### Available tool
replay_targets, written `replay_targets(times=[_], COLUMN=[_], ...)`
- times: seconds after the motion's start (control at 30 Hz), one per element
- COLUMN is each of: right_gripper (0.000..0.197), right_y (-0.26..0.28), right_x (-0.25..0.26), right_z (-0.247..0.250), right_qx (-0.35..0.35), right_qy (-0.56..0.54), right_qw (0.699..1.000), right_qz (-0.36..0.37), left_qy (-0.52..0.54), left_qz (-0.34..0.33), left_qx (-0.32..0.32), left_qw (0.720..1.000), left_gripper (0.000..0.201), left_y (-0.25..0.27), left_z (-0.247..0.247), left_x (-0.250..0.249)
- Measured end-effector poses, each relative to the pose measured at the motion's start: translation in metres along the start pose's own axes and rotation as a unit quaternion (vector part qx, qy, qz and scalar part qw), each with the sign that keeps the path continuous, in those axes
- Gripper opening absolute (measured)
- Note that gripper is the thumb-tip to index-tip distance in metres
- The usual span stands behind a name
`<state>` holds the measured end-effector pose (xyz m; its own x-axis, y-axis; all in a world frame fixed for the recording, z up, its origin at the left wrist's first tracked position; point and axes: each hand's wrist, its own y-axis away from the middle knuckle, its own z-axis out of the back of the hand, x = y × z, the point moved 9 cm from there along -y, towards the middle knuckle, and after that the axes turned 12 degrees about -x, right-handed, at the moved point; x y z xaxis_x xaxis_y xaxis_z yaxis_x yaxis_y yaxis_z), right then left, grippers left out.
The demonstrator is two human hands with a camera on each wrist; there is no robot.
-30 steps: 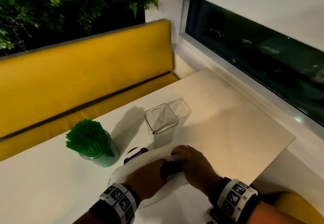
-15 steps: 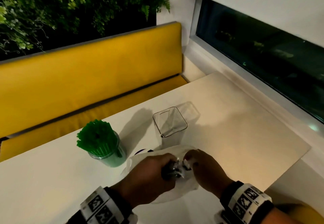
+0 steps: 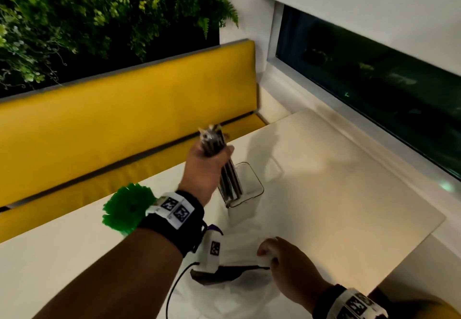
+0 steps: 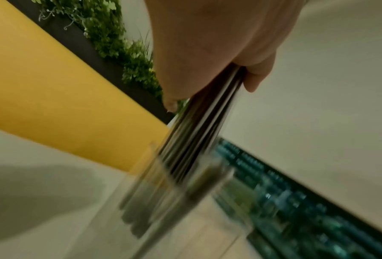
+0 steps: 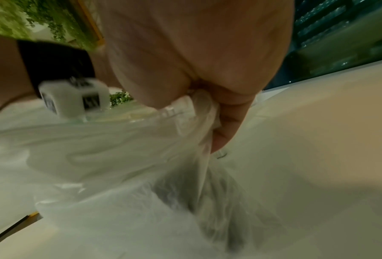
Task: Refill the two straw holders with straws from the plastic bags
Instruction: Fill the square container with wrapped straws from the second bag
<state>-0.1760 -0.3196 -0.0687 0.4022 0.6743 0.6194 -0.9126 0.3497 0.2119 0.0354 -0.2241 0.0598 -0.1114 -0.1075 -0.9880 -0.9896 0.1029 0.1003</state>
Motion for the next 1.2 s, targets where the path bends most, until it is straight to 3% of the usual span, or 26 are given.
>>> replay_targets(times=[0.1, 0.17, 0.27, 0.33, 0.37, 0.47, 0.57, 0.63, 0.7, 0.77, 0.8, 0.9, 1.1, 1.2], right_gripper=[0.040, 0.039, 0.033, 0.016, 0.007, 0.036, 0.034, 0.026, 0.020, 0.015, 0.013, 0.011, 0.014, 0.025], right_y=[-0.001, -0.002, -0.004, -0.005, -0.006, -0.007, -0.008, -0.009, -0.009, -0.007, -0.006, 0.000, 0.018, 0.028], right_x=[-0.004, -0.003, -0.002, 0.000, 0.001, 0.001, 0.004, 0.008, 0.014, 0.021, 0.023, 0.032, 0.047, 0.042], right_z=[-0.001, 0.000, 0.001, 0.000, 0.001, 0.000, 0.001, 0.000, 0.000, -0.001, -0.003, -0.013, -0.010, -0.019], right_qx=[-0.002, -0.009, -0.010, -0.011, -0.014, -0.020, -0.027, -0.034, -0.051, -0.059, -0.050, -0.010, 0.007, 0.042], right_qy=[0.006, 0.007, -0.002, -0.009, -0.007, 0.014, 0.016, 0.023, 0.028, 0.025, 0.018, -0.005, 0.000, 0.032], right_qw=[1.000, 1.000, 1.000, 1.000, 1.000, 0.999, 0.999, 0.999, 0.998, 0.998, 0.998, 0.999, 0.995, 0.993], right_qz=[0.005, 0.007, -0.005, -0.015, -0.021, -0.031, -0.021, -0.007, 0.008, 0.017, 0.019, 0.037, 0.097, 0.102], left_qy=[-0.169, -0.248, -0.275, -0.328, -0.348, -0.413, -0.443, -0.439, -0.490, -0.559, -0.577, -0.578, -0.631, -0.668], left_qz=[0.034, 0.049, 0.100, 0.107, 0.097, -0.026, -0.210, -0.251, -0.224, -0.154, -0.119, -0.089, -0.073, -0.069], left_qx=[0.021, 0.087, 0.150, 0.164, 0.163, 0.146, 0.156, 0.214, 0.323, 0.384, 0.379, 0.330, 0.397, 0.432], left_qw=[0.985, 0.964, 0.945, 0.924, 0.918, 0.899, 0.857, 0.836, 0.778, 0.719, 0.714, 0.741, 0.662, 0.602], left_gripper=[0.037, 0.051, 0.106, 0.125, 0.125, 0.101, 0.043, 0.011, 0.022, 0.030, 0.032, 0.027, 0.032, 0.034], left_y=[-0.012, -0.015, -0.016, -0.017, -0.019, -0.015, 0.030, 0.078, 0.125, 0.156, 0.159, 0.155, 0.165, 0.174], left_z=[0.003, 0.004, 0.009, 0.019, 0.025, 0.035, 0.033, 0.027, 0.018, 0.023, 0.030, 0.042, 0.035, 0.036], left_x=[0.058, 0.078, 0.089, 0.078, 0.068, 0.005, -0.061, -0.069, -0.023, 0.050, 0.085, 0.143, 0.173, 0.180])
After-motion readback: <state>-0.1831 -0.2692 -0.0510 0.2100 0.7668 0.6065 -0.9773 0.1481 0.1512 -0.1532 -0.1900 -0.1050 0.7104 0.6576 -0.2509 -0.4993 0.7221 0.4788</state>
